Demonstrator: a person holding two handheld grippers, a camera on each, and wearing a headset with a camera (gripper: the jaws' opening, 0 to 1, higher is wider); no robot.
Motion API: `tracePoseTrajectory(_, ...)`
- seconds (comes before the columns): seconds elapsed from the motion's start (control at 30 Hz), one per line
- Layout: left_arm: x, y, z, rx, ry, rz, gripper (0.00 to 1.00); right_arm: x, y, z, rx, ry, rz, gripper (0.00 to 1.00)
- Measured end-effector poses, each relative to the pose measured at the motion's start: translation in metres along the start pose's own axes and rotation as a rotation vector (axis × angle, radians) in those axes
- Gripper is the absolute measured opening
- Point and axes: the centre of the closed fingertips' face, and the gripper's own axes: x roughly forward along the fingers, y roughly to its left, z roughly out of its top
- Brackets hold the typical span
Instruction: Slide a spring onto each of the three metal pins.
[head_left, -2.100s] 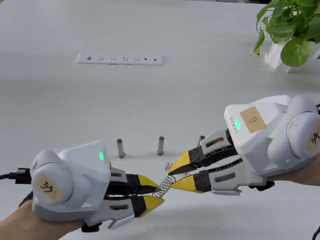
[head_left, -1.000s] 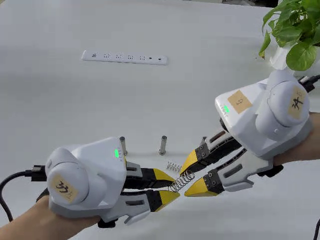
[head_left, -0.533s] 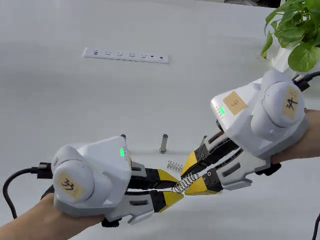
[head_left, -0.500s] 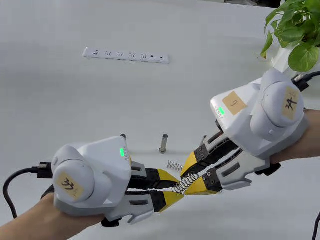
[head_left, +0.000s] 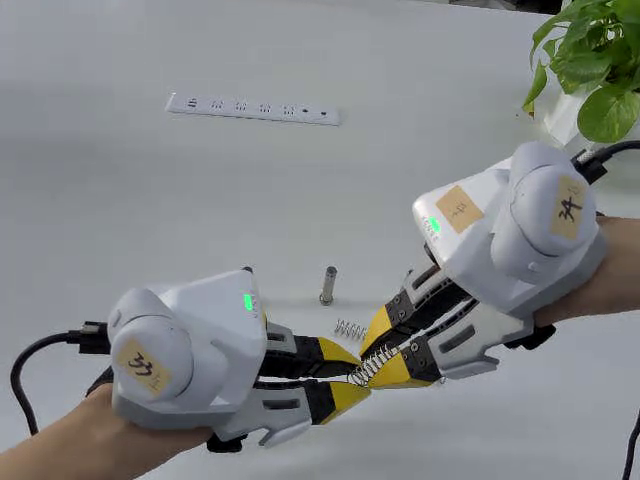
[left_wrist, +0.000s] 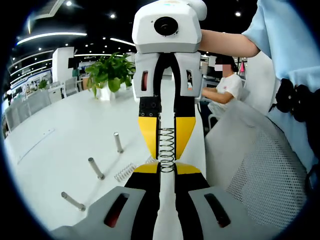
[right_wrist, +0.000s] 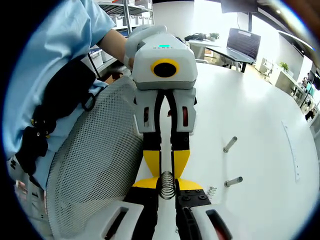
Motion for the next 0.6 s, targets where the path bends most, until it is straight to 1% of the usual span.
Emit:
tracePoseTrajectory(0.4,-0.0001,0.0002,0.0018,-0.014,-0.008,0.004,0.07,-0.0005,-0.0002,-0.0013,-0.011,0.017,0.004,0.08)
tracePoseTrajectory(0.6,0.0002,-0.0011,0.0018,-0.019,-0.011,0.001,0.07,-0.0006,0.0005,-0.0015,0.022,0.018,0.012,0.07)
